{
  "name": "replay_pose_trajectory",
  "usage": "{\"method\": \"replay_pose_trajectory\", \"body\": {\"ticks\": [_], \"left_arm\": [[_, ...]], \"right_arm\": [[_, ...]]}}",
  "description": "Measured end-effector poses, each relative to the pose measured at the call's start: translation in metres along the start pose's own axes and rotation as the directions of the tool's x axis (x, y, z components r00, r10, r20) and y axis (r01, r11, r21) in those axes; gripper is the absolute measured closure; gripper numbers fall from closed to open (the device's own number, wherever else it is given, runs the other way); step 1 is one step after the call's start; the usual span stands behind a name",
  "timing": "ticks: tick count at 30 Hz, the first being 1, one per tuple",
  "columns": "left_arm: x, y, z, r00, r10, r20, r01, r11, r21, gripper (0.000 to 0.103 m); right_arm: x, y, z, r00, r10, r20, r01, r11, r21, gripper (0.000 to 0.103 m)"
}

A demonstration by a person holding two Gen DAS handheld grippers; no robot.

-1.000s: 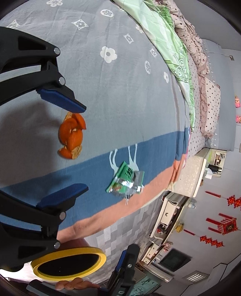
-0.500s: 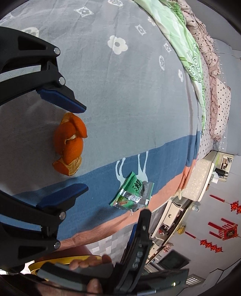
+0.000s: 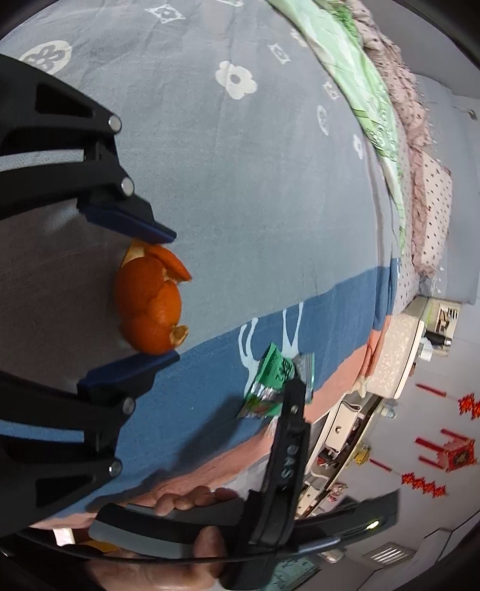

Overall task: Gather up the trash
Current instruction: 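Grasp the orange peel with the left tool while the right tool grasps the clear snack bag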

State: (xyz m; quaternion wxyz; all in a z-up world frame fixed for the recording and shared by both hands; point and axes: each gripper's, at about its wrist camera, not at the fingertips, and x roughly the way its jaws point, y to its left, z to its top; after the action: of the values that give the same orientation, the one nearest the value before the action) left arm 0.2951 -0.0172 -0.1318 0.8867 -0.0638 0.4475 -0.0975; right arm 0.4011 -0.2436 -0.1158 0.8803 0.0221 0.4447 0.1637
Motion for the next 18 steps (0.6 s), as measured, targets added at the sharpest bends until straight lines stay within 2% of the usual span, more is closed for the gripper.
{"method": "replay_pose_trajectory", "body": {"ticks": [5,9,13,18], "left_arm": [[-0.001,-0.009,-0.001,1.0,0.01,0.009,-0.01,0.999,0.044,0.063],[-0.002,-0.009,-0.001,1.0,0.008,0.01,-0.009,0.999,0.05,0.066],[-0.003,-0.008,0.0,1.0,0.003,0.009,-0.004,0.999,0.049,0.067],[-0.009,-0.009,0.0,1.0,-0.006,0.008,0.006,0.999,0.045,0.068]], "right_arm": [[0.002,0.007,0.001,1.0,0.007,-0.002,-0.007,1.0,-0.025,0.077],[0.002,0.01,0.001,1.0,0.01,-0.003,-0.01,1.0,-0.019,0.083],[-0.007,0.011,0.001,1.0,0.004,0.018,-0.003,1.0,-0.02,0.086],[-0.033,0.004,0.003,0.998,0.037,0.045,-0.038,0.999,0.013,0.086]]}}
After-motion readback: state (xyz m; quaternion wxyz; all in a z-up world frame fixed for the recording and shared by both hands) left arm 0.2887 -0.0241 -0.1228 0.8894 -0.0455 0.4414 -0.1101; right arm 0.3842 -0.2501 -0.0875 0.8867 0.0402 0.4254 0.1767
